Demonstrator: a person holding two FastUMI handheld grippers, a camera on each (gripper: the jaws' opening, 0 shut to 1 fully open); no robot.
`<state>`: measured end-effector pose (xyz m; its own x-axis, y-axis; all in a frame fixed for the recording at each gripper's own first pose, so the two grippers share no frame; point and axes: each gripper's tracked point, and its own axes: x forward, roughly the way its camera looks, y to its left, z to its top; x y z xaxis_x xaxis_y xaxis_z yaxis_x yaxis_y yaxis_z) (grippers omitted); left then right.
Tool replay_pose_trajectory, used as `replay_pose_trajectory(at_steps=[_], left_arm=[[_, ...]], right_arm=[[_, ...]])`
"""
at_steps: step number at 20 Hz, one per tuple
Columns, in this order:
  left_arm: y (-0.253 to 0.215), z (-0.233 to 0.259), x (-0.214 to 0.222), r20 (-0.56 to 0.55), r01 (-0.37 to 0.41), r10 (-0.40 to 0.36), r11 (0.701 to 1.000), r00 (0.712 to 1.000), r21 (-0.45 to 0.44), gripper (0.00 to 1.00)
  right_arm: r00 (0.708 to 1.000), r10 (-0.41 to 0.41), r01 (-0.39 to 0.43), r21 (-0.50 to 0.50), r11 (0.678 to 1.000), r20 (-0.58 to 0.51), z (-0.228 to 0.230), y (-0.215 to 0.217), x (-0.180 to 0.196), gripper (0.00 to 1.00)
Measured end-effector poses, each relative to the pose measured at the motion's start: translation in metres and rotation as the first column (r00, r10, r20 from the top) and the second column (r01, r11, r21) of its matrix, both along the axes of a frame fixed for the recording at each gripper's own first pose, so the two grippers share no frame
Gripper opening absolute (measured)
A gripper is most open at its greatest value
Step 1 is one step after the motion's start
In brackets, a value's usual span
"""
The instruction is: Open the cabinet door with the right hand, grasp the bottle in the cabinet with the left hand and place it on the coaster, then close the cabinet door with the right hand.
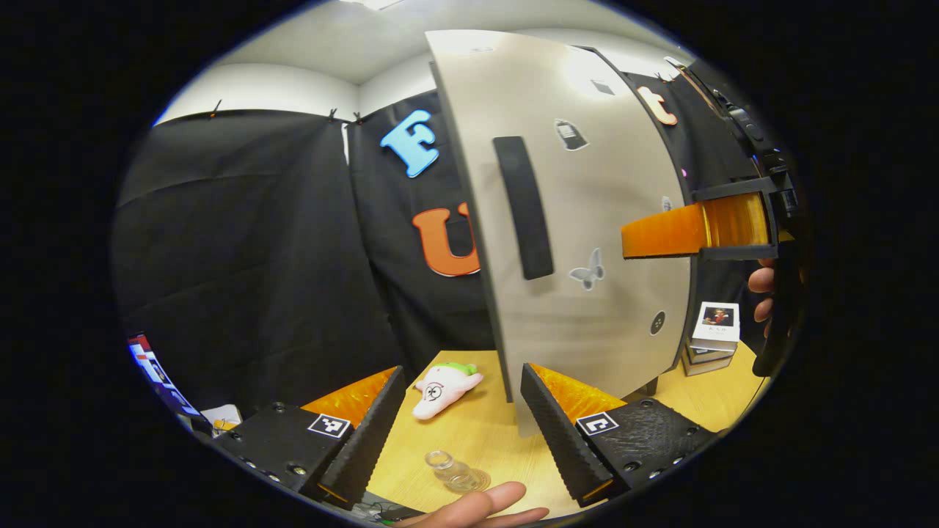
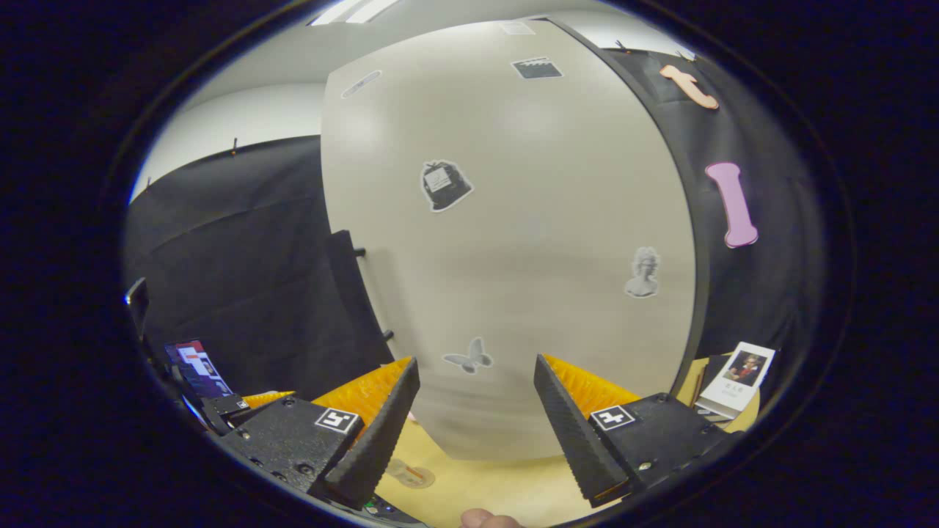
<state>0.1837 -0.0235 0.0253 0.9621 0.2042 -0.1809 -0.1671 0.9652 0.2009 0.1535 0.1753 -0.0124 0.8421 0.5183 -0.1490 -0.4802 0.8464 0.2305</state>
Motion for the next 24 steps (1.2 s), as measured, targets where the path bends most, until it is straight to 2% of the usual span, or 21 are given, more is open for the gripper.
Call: replay_pose_trajectory(at_steps=[1,3,4,5,8,9,10,11,12,13,14,15,16,17,18,19,21,22,24], left_arm=[[-0.008,0.000,0.010,0.004,0.027,-0.027,1.000,1.000,-0.006,1.00],[-0.024,0.003,0.021,0.013,0.062,-0.061,0.998,0.998,-0.028,0.96],[-0.031,0.008,0.029,0.022,0.074,-0.073,0.996,0.997,-0.049,1.00],[-0.033,0.010,0.036,0.031,0.073,-0.071,0.995,0.997,-0.071,0.96],[-0.040,0.010,0.047,0.045,0.085,-0.079,0.985,0.996,-0.147,0.96],[-0.041,0.009,0.049,0.040,0.091,-0.085,0.983,0.996,-0.160,1.00],[-0.040,0.008,0.051,0.034,0.094,-0.090,0.982,0.995,-0.162,1.00],[-0.039,0.008,0.051,0.032,0.097,-0.093,0.983,0.995,-0.157,0.96],[-0.038,0.009,0.051,0.032,0.100,-0.096,0.984,0.995,-0.145,0.96],[-0.035,0.011,0.053,0.039,0.103,-0.099,0.987,0.994,-0.124,0.96],[-0.029,0.015,0.056,0.055,0.101,-0.096,0.990,0.994,-0.097,0.96],[-0.024,0.020,0.059,0.076,0.093,-0.088,0.993,0.993,-0.068,0.96],[-0.022,0.022,0.062,0.086,0.089,-0.084,0.994,0.993,-0.058,0.96],[-0.022,0.022,0.063,0.088,0.095,-0.089,0.993,0.992,-0.068,1.00],[-0.024,0.020,0.064,0.086,0.102,-0.094,0.991,0.992,-0.090,0.96],[-0.024,0.018,0.064,0.082,0.108,-0.099,0.987,0.992,-0.118,0.96],[-0.021,0.019,0.064,0.080,0.123,-0.111,0.979,0.991,-0.162,0.96],[-0.018,0.020,0.064,0.084,0.128,-0.115,0.976,0.990,-0.174,0.96],[-0.013,0.024,0.067,0.101,0.126,-0.110,0.977,0.989,-0.173,0.96]], right_arm=[[0.999,-0.036,0.036,-0.007,0.999,-0.006,-0.003,-0.012,0.000,1.00],[0.995,-0.095,0.095,-0.012,0.995,-0.030,-0.011,-0.034,-0.001,1.00],[0.991,-0.130,0.130,-0.010,0.992,-0.038,-0.013,-0.046,-0.002,1.00],[0.986,-0.161,0.161,-0.008,0.987,-0.046,-0.015,-0.055,-0.003,1.00],[0.964,-0.260,0.260,-0.012,0.966,-0.049,-0.018,-0.079,-0.007,1.00],[0.951,-0.305,0.304,-0.018,0.952,-0.043,-0.018,-0.089,-0.008,0.95],[0.933,-0.357,0.357,-0.025,0.934,-0.036,-0.020,-0.098,-0.009,1.00],[0.911,-0.411,0.410,-0.037,0.911,-0.038,-0.023,-0.107,-0.009,0.95],[0.887,-0.459,0.456,-0.065,0.888,-0.047,-0.029,-0.113,-0.008,1.00],[0.873,-0.486,0.481,-0.085,0.873,-0.051,-0.034,-0.117,-0.009,1.00],[0.866,-0.498,0.494,-0.078,0.866,-0.050,-0.036,-0.112,0.006,0.95],[0.862,-0.505,0.501,-0.063,0.863,-0.052,-0.036,-0.110,0.007,1.00],[0.861,-0.506,0.503,-0.055,0.862,-0.055,-0.037,-0.103,0.005,1.00],[0.861,-0.506,0.503,-0.055,0.862,-0.053,-0.037,-0.097,0.003,0.96],[0.859,-0.509,0.507,-0.057,0.860,-0.044,-0.037,-0.093,0.002,0.96],[0.855,-0.517,0.515,-0.058,0.855,-0.028,-0.035,-0.091,0.003,1.00],[0.843,-0.537,0.537,-0.050,0.842,0.007,-0.030,-0.087,0.002,1.00],[0.837,-0.547,0.547,-0.051,0.835,0.022,-0.030,-0.085,0.002,0.96],[0.820,-0.570,0.572,-0.083,0.816,0.056,-0.027,-0.087,0.003,1.00]])
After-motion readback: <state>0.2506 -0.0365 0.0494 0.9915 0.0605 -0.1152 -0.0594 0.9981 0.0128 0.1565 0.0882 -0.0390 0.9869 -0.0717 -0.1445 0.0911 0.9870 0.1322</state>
